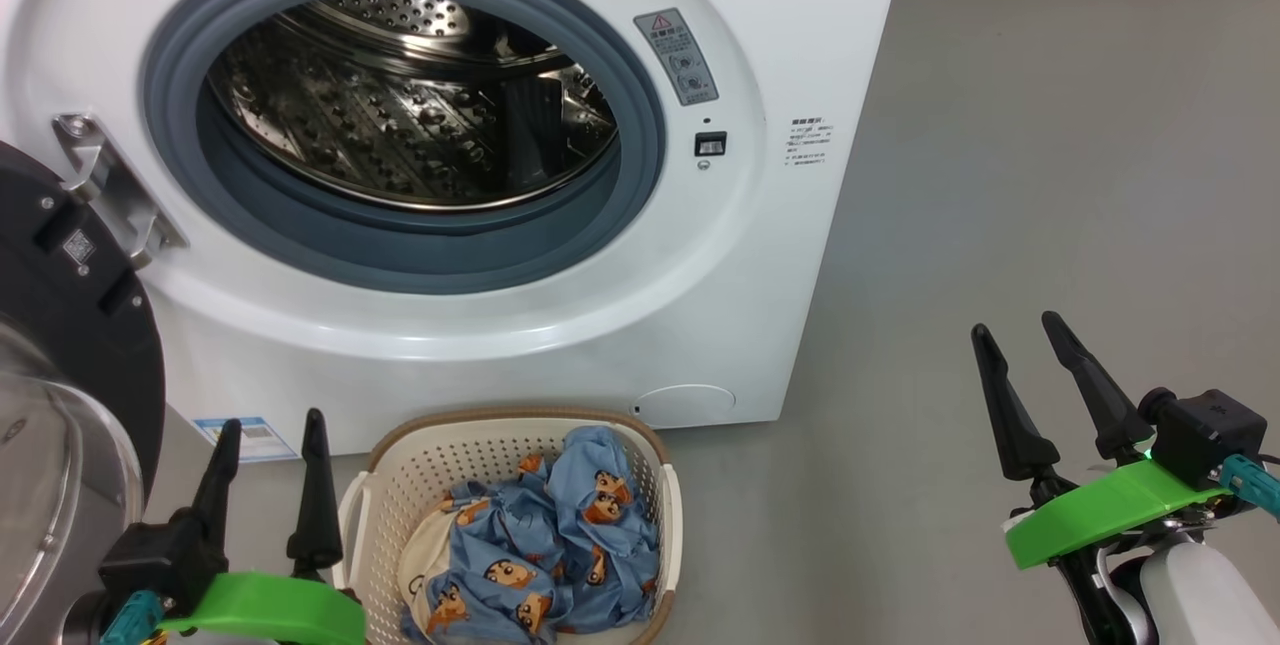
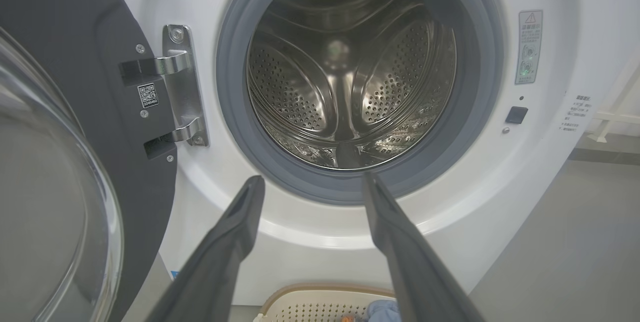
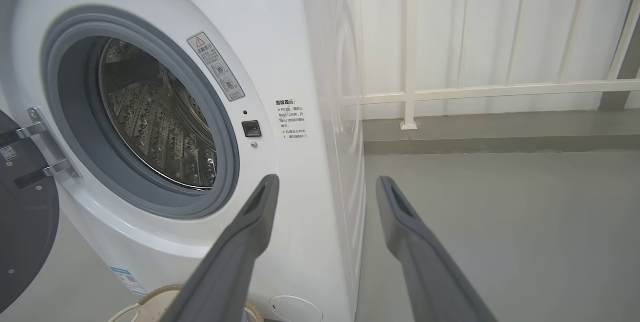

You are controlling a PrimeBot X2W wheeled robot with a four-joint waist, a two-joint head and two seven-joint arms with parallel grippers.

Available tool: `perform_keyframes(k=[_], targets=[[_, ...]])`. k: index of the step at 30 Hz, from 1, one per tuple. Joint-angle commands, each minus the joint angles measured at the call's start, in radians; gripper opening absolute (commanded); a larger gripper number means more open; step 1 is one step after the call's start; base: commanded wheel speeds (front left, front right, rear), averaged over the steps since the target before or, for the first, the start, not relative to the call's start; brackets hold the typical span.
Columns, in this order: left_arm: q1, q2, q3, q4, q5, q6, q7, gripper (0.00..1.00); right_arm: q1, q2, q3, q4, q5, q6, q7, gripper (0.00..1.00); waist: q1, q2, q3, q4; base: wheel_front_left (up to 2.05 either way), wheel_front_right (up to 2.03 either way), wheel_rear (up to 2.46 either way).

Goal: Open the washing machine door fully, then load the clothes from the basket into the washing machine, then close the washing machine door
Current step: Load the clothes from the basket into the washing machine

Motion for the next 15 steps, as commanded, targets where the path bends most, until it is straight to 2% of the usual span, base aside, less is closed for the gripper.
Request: perform_keyframes(k=[1, 15], targets=[[-0.041, 0.011, 0.036, -0.017, 0.008, -0.005, -0.006, 1.0, -0.023, -0.005, 0.019, -0.028, -0.005, 0.002, -0.012, 1.0, 0.0, 0.0, 0.003, -0.002, 0.0, 0.0, 0.0], [-0.068, 0.009, 0.022, 0.02, 0.002, -0.013, -0.006, 1.0, -0.038, -0.008, 0.025, -0.03, 0.002, 0.002, -0.012, 1.0, 0.0, 0.0, 0.067, -0.019, 0.0, 0.0, 0.0]])
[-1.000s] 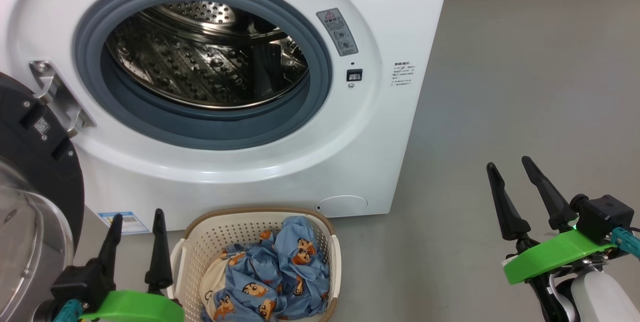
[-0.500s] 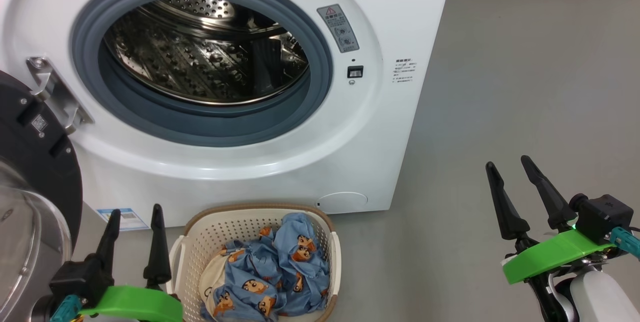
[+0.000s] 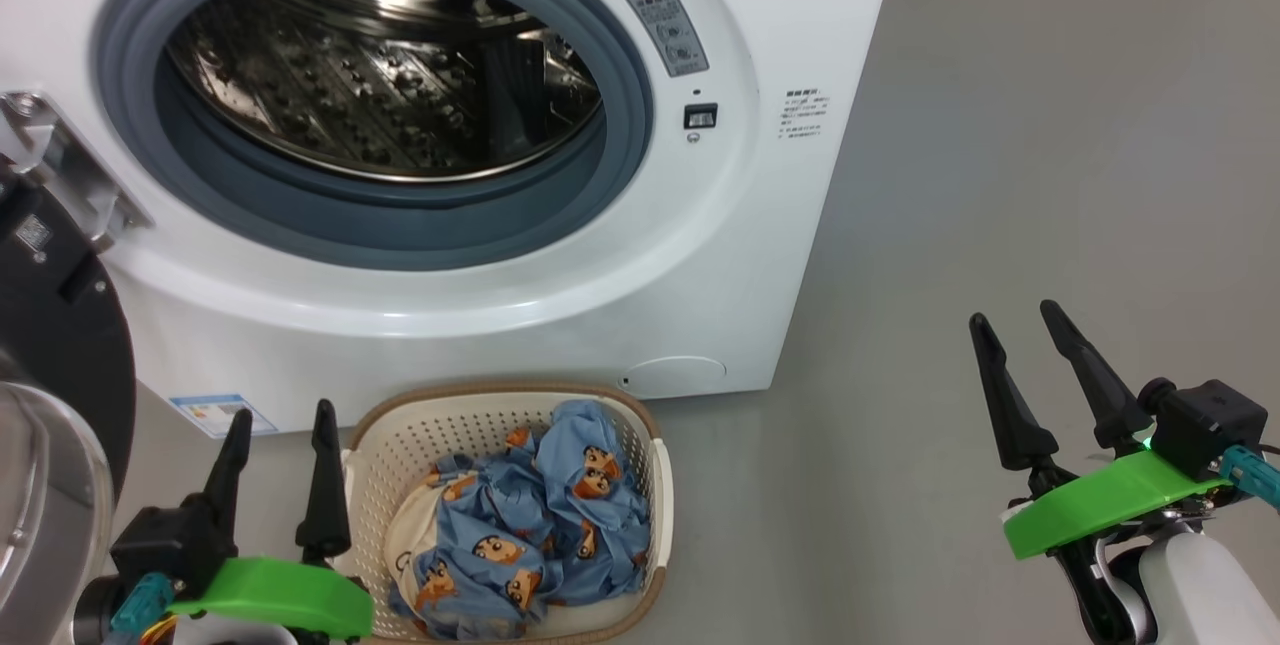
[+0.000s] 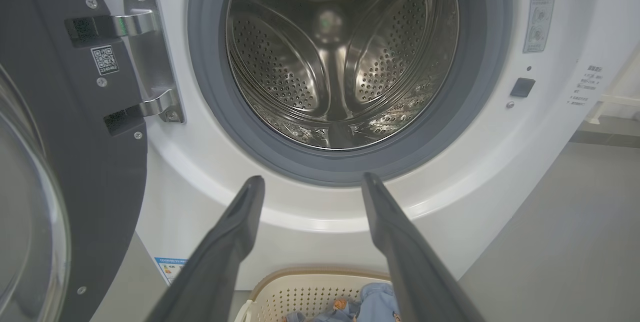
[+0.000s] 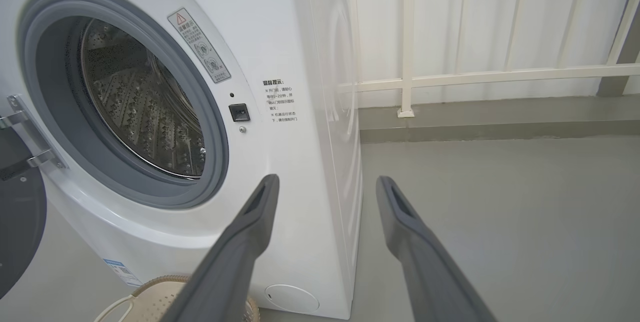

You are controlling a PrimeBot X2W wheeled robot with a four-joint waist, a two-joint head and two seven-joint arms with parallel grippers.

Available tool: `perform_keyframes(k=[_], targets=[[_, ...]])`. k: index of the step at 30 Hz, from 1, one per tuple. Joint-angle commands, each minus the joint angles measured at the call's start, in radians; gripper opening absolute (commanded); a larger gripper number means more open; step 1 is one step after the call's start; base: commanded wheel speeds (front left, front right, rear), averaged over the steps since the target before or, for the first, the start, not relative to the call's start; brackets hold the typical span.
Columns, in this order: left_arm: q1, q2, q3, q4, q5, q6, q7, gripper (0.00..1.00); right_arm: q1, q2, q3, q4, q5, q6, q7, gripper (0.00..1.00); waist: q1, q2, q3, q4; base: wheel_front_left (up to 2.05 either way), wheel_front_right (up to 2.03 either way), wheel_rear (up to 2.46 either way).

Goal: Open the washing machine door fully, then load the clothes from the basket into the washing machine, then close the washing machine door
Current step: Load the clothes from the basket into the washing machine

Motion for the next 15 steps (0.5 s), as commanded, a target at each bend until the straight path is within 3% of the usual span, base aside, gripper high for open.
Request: perform_keyframes(k=[1, 15], targets=[[-0.043, 0.013, 0.03, -0.014, 0.002, -0.004, -0.006, 1.0, -0.026, -0.008, 0.02, -0.027, 0.002, 0.002, -0.012, 1.0, 0.0, 0.0, 0.022, -0.005, 0.0, 0.0, 0.0], [-0.127, 0.023, 0.002, 0.071, 0.0, -0.013, -0.006, 1.0, -0.073, 0.002, 0.024, -0.04, 0.004, 0.002, -0.012, 1.0, 0.0, 0.0, 0.163, -0.03, 0.0, 0.0, 0.0]])
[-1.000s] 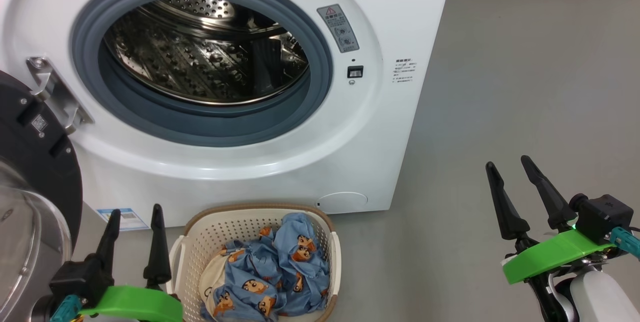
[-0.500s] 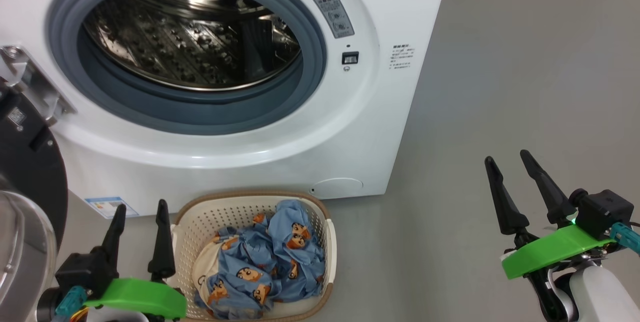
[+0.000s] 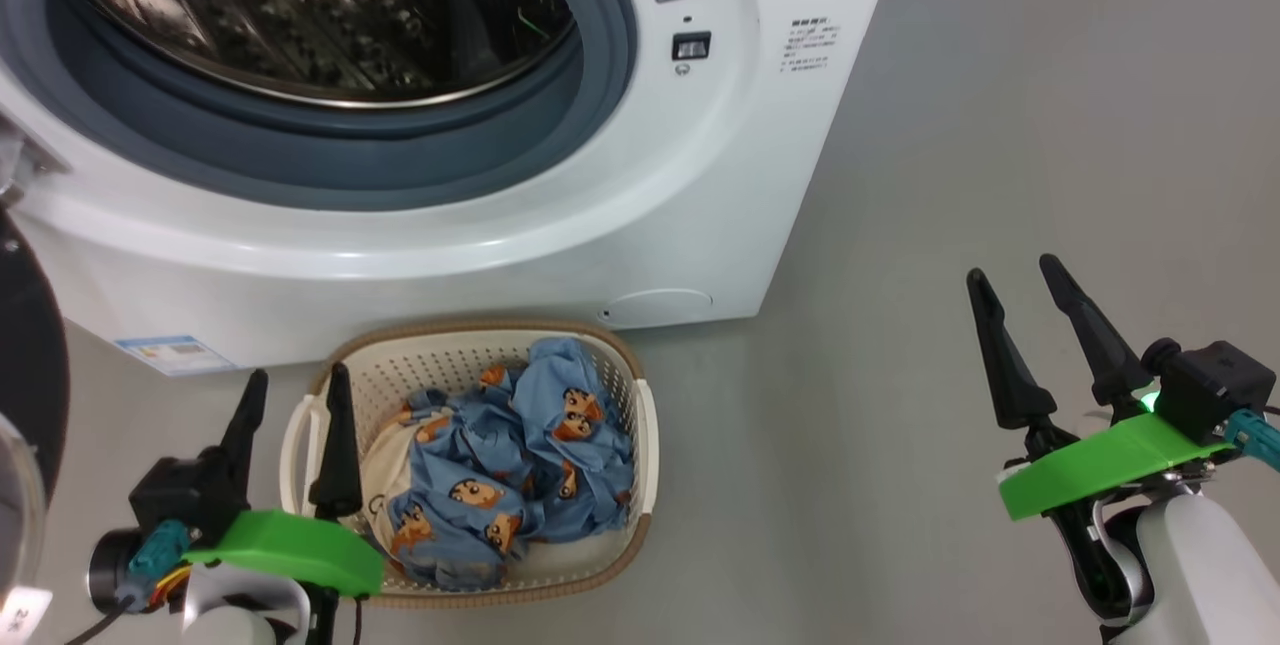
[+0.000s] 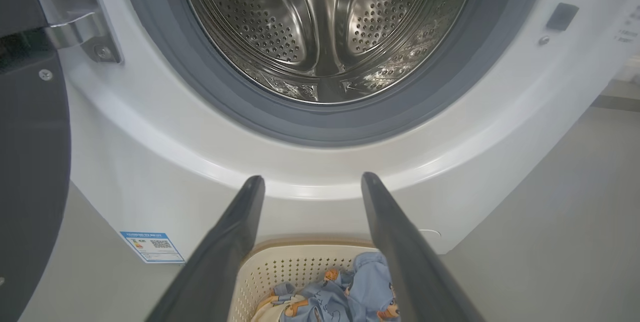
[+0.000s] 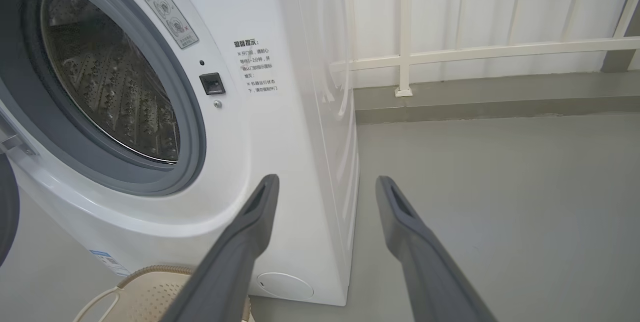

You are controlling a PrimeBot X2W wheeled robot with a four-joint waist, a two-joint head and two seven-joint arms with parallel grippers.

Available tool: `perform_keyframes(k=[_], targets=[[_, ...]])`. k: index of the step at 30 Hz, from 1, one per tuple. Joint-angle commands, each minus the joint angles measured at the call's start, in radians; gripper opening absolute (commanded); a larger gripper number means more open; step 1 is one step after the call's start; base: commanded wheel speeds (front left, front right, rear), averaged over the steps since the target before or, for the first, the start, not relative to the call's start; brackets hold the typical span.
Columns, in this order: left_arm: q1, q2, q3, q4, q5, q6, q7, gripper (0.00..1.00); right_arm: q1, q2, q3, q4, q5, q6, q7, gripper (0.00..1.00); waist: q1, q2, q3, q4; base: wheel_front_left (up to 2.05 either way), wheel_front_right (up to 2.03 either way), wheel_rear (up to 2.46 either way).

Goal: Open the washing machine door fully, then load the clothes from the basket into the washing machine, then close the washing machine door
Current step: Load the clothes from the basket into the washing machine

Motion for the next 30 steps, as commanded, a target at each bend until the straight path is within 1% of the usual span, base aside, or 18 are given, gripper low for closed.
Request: perform_keyframes(k=[1, 7, 13, 19, 30], targets=[[-0.046, 0.023, 0.024, 0.0, 0.0, -0.004, -0.006, 1.0, -0.027, 0.001, 0.024, -0.03, 0.003, 0.002, -0.012, 1.0, 0.0, -0.0001, 0.051, -0.015, 0.0, 0.0, 0.0], [-0.088, 0.03, 0.015, 0.05, 0.002, -0.006, -0.004, 1.0, -0.049, 0.006, 0.026, -0.035, 0.003, 0.002, -0.012, 1.0, 0.0, -0.0001, 0.108, -0.024, 0.0, 0.0, 0.0], [-0.158, 0.036, 0.007, 0.154, -0.005, -0.008, 0.002, 1.0, -0.086, 0.016, 0.026, -0.046, 0.002, 0.002, -0.012, 1.0, 0.0, -0.0001, 0.196, -0.04, 0.0, 0.0, 0.0], [-0.237, 0.042, 0.007, 0.286, -0.026, -0.016, 0.015, 1.0, -0.127, 0.026, 0.033, -0.053, 0.006, 0.002, -0.012, 1.0, 0.0, -0.0001, 0.273, -0.062, 0.0, 0.0, 0.0], [-0.391, 0.075, -0.014, 0.55, -0.045, -0.036, 0.034, 1.0, -0.214, 0.051, 0.052, -0.07, 0.011, 0.002, -0.012, 1.0, 0.0, -0.0001, 0.4, -0.106, 0.0, 0.0, 0.0]])
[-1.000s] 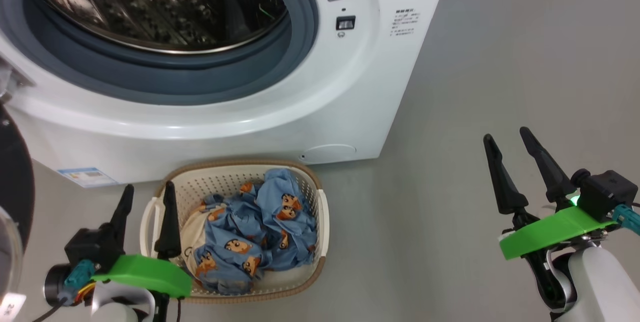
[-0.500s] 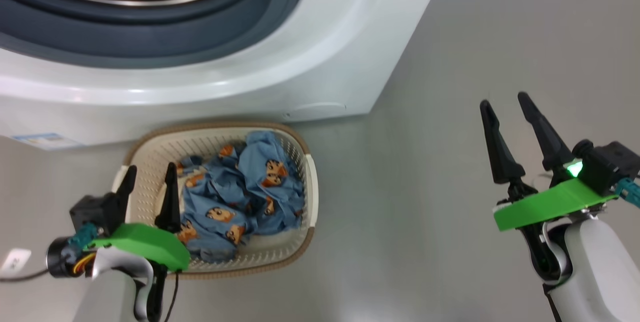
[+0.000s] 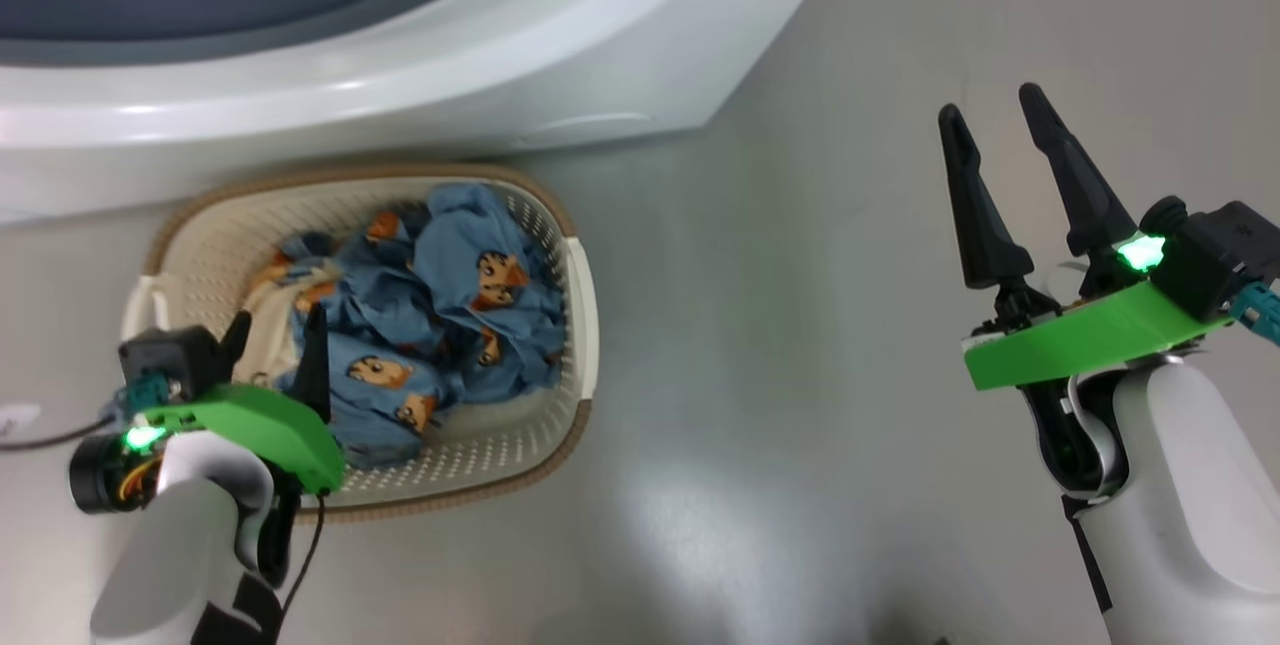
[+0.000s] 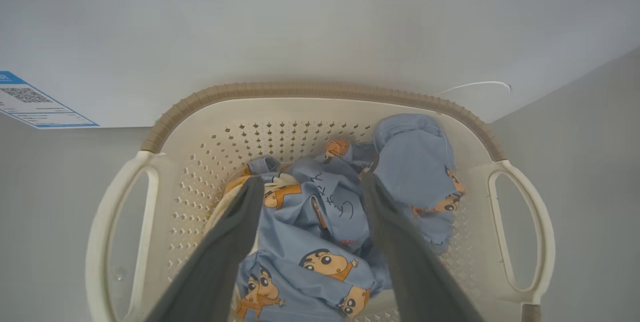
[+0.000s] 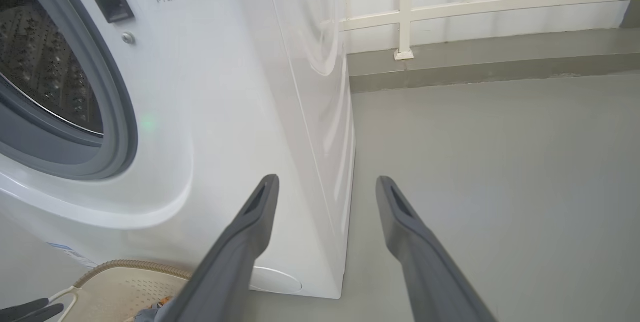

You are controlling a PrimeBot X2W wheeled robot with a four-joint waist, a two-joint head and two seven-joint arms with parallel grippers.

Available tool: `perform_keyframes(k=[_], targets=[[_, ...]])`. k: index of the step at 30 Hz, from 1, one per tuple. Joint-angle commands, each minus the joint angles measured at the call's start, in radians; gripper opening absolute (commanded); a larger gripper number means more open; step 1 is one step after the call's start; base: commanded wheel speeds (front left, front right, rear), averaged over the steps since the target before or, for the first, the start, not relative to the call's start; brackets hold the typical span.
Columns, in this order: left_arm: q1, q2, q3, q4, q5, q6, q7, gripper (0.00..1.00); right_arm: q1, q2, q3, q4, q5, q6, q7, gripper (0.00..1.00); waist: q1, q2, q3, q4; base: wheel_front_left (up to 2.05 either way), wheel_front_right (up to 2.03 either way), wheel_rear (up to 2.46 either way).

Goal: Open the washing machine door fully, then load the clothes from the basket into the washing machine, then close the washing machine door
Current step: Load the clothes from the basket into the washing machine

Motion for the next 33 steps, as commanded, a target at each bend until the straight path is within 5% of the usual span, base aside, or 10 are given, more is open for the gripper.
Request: perform_keyframes(k=[1, 16, 33], targets=[[-0.022, 0.036, 0.018, 0.025, -0.008, -0.004, -0.001, 1.0, -0.001, 0.009, 0.02, -0.027, 0.01, 0.002, -0.012, 1.0, 0.0, -0.0001, 0.057, -0.027, 0.0, 0.0, 0.0], [-0.224, 0.081, -0.037, 0.314, -0.032, -0.02, 0.026, 1.0, -0.072, 0.035, 0.031, -0.058, 0.016, 0.002, -0.012, 1.0, 0.0, -0.0001, 0.211, -0.081, 0.0, 0.0, 0.0], [-0.341, 0.11, -0.096, 0.42, -0.103, -0.021, 0.158, 1.0, -0.112, 0.055, 0.039, -0.075, 0.021, 0.002, -0.012, 1.0, 0.0, -0.0001, 0.304, -0.13, 0.0, 0.0, 0.0]])
